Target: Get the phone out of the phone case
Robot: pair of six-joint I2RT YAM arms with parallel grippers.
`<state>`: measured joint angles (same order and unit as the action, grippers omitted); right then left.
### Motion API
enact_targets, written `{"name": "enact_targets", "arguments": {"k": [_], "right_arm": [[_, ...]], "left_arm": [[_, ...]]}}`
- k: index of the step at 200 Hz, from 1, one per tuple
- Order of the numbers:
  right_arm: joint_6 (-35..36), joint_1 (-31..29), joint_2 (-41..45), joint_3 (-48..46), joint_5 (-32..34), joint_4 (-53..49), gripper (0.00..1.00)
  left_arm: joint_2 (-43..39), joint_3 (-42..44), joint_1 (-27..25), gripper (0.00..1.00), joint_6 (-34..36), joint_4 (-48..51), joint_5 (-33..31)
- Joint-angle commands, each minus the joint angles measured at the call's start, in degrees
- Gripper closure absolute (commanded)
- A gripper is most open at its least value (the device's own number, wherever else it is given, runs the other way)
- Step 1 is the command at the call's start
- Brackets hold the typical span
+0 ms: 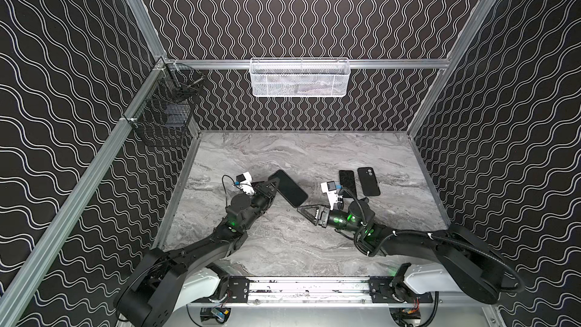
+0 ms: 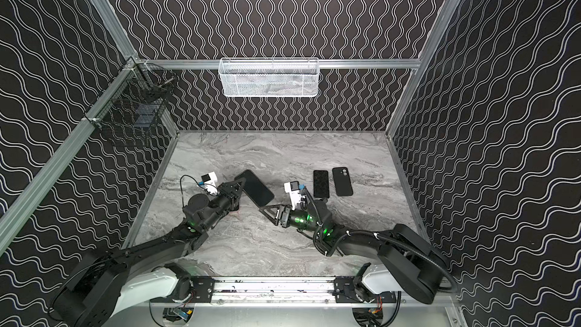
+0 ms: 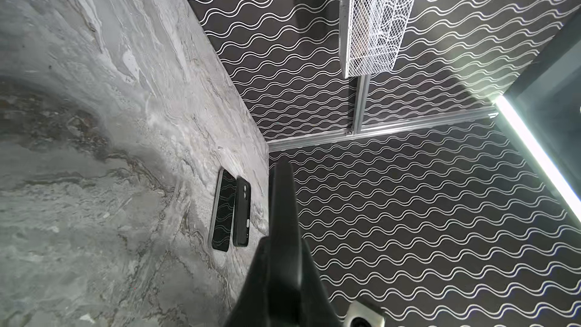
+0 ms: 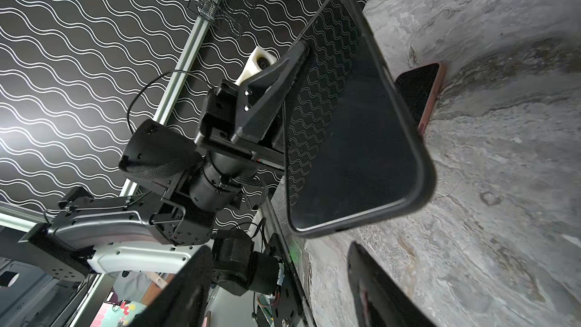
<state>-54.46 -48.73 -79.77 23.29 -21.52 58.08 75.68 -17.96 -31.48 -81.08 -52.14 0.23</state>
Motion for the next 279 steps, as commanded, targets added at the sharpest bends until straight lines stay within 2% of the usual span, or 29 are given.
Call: {"name": "enact_targets", "arguments": {"k": [1, 168, 279], "right_arm": [[-2.07, -0.22, -2.29, 0.94, -0.43, 8.17, 0.34], [-2.67, -0.84, -6.30, 3.25, -0.02, 9.93, 0.66], [0.26, -1.63, -7.61, 4.42, 1.21, 8.16, 0.80]], "left_arm": [[1.63, 0.20, -0.50, 1.00, -2.39, -9.07, -1.02], [2.00, -0.63, -1.03, 1.00, -4.17, -6.35, -0.23], [1.51, -0.25, -1.12, 1.00, -6.27, -4.46, -0.56]]}}
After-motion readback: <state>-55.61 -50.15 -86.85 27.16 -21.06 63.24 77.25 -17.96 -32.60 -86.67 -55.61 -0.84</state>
